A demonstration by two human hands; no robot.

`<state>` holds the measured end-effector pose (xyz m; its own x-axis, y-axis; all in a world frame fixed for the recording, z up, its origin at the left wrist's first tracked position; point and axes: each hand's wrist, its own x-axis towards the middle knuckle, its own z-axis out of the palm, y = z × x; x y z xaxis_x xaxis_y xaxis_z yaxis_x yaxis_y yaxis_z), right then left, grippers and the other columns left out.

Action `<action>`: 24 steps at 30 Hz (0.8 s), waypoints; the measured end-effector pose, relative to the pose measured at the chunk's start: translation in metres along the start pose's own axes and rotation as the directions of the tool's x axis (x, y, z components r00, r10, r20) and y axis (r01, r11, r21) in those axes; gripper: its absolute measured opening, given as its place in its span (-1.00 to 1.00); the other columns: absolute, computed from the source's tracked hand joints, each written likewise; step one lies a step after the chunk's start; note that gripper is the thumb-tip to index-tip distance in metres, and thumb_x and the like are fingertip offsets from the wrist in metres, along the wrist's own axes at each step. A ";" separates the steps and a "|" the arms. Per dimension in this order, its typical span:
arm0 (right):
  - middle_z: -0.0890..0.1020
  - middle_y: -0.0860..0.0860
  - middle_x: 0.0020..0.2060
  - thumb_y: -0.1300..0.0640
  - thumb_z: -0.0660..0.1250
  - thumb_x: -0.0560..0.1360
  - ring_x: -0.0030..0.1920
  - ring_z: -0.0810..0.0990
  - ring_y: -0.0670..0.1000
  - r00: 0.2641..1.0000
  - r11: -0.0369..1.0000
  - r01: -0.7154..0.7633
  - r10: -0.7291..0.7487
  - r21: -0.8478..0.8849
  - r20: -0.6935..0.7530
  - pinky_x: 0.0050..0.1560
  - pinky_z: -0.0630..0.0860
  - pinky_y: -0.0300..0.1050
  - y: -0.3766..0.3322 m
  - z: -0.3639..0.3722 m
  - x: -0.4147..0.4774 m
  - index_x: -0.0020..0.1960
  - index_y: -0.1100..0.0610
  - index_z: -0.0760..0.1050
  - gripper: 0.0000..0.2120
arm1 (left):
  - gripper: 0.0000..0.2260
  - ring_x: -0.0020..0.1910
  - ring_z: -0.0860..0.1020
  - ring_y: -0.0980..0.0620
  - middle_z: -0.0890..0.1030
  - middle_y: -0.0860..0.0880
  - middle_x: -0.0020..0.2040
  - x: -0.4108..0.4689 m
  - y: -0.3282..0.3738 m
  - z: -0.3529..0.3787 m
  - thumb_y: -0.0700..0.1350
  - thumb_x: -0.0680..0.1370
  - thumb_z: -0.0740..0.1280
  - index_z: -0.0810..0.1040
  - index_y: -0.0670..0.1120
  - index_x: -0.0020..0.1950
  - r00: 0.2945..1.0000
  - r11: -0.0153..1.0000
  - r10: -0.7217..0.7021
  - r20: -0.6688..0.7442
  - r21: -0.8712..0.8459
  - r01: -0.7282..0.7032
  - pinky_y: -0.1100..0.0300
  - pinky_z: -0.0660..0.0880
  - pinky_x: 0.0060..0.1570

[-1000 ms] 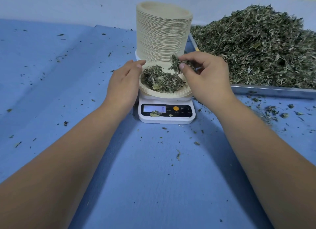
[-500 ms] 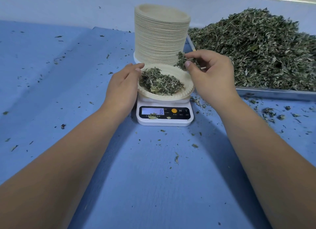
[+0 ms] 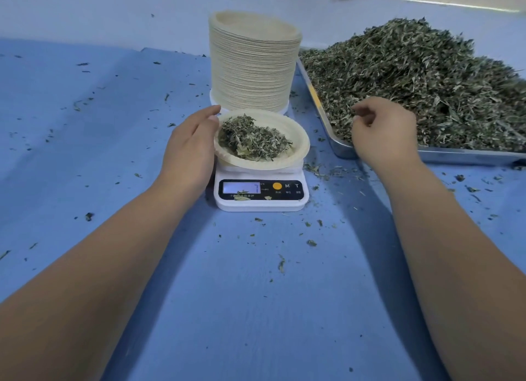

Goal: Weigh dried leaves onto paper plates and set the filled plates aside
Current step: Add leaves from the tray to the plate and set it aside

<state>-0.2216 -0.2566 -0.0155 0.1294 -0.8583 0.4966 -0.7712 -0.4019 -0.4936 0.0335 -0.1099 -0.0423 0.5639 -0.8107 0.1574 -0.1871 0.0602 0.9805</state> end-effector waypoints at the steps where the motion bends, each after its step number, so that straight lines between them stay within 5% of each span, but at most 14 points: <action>1: 0.69 0.04 0.04 0.16 0.27 0.59 -0.06 0.60 0.02 1.000 1.000 0.024 -0.024 0.010 -0.001 0.05 0.50 -0.14 -0.003 0.001 -0.002 0.24 0.09 0.62 -0.73 | -0.59 0.38 0.48 0.17 0.56 0.27 0.29 0.000 0.000 0.000 0.15 0.50 0.17 0.59 0.26 0.31 1.000 1.000 -0.005 -0.010 0.000 0.005 -0.01 0.37 0.47; 5: 0.69 -0.03 -0.07 0.13 0.29 0.58 -0.14 0.57 -0.07 0.990 0.989 0.136 -0.137 0.055 0.012 0.00 0.47 -0.23 -0.017 0.006 -0.010 0.13 0.07 0.65 -0.80 | -0.57 0.35 0.45 0.25 0.45 0.46 0.12 0.002 0.000 0.000 0.13 0.54 0.16 0.52 0.25 0.39 1.000 1.000 -0.016 -0.012 0.007 0.016 0.08 0.37 0.43; 9: 0.68 -0.02 -0.18 0.01 0.25 0.60 -0.15 0.60 0.09 0.974 0.978 0.206 -0.203 -0.022 0.102 0.15 0.50 0.06 -0.033 0.012 -0.016 0.04 0.03 0.64 -0.79 | -0.57 0.20 0.41 0.38 0.41 0.50 0.08 0.007 -0.004 0.001 0.16 0.59 0.13 0.42 0.28 0.47 1.000 0.996 -0.027 -0.004 0.081 0.027 0.22 0.32 0.20; 13: 0.54 -0.05 -0.37 -0.10 0.13 0.66 -0.24 0.52 0.04 0.950 0.962 0.257 -0.235 -0.090 0.205 0.30 0.35 0.10 -0.043 0.017 -0.022 -0.15 0.02 0.55 -0.65 | -0.37 0.54 0.35 -0.04 0.41 0.09 0.53 0.010 -0.005 0.001 0.24 0.53 0.13 0.30 0.03 0.57 0.990 0.990 -0.133 0.050 0.052 0.130 -0.10 0.26 0.50; 15: 0.43 -0.05 -0.45 -0.12 0.09 0.68 -0.34 0.42 -0.10 0.950 0.971 0.234 -0.215 -0.059 0.228 0.46 0.19 0.20 -0.049 0.019 -0.024 -0.30 0.03 0.37 -0.57 | -0.30 0.57 0.31 -0.04 0.35 0.05 0.59 0.008 -0.003 0.001 0.31 0.49 0.13 0.30 0.08 0.60 0.976 0.980 -0.198 0.090 0.044 0.195 -0.18 0.19 0.56; 17: 0.41 -0.05 -0.47 -0.12 0.09 0.68 -0.35 0.41 -0.11 0.952 0.977 0.209 -0.197 -0.029 0.235 0.50 0.05 0.21 -0.053 0.020 -0.026 -0.35 0.03 0.30 -0.54 | -0.41 0.43 0.50 0.01 0.56 0.05 0.43 0.007 0.000 0.000 0.30 0.52 0.14 0.51 0.08 0.46 0.966 0.972 -0.235 0.107 0.000 0.237 -0.16 0.32 0.51; 19: 0.38 -0.04 -0.50 -0.10 0.11 0.68 -0.38 0.39 -0.07 0.951 0.983 0.177 -0.186 0.057 0.246 0.32 0.20 0.13 -0.057 0.020 -0.027 -0.39 0.04 0.28 -0.52 | -0.60 0.14 0.69 0.00 0.74 0.00 0.11 0.007 0.003 0.000 0.20 0.61 0.16 0.67 0.02 0.17 0.960 0.954 -0.260 0.103 -0.128 0.272 -0.08 0.53 0.32; 22: 0.32 -0.04 -0.53 -0.05 0.18 0.67 -0.41 0.33 -0.01 0.954 0.971 0.131 -0.178 0.200 0.241 -0.03 0.21 -0.08 -0.065 0.020 -0.031 -0.40 0.09 0.28 -0.51 | -0.70 -0.23 0.72 0.03 0.74 0.01 -0.20 0.008 0.010 0.000 0.07 0.67 0.19 0.65 -0.03 -0.06 0.949 0.909 -0.311 0.051 -0.276 0.313 0.17 0.61 -0.17; 24: 0.32 -0.03 -0.51 -0.04 0.20 0.66 -0.40 0.31 -0.01 0.954 0.958 0.129 -0.190 0.255 0.230 -0.20 0.22 -0.11 -0.075 0.018 -0.034 -0.39 0.11 0.29 -0.52 | -0.76 -0.28 0.65 0.01 0.65 0.00 -0.27 0.010 0.016 -0.004 -0.02 0.64 0.22 0.58 -0.05 -0.15 0.954 0.895 -0.299 -0.019 -0.353 0.273 0.11 0.55 -0.18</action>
<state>-0.1567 -0.2030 -0.0087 0.4136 -0.8163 0.4032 -0.5631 -0.5773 -0.5913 0.0393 -0.1151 -0.0250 0.6096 -0.7802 -0.1404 0.2703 0.0380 0.9620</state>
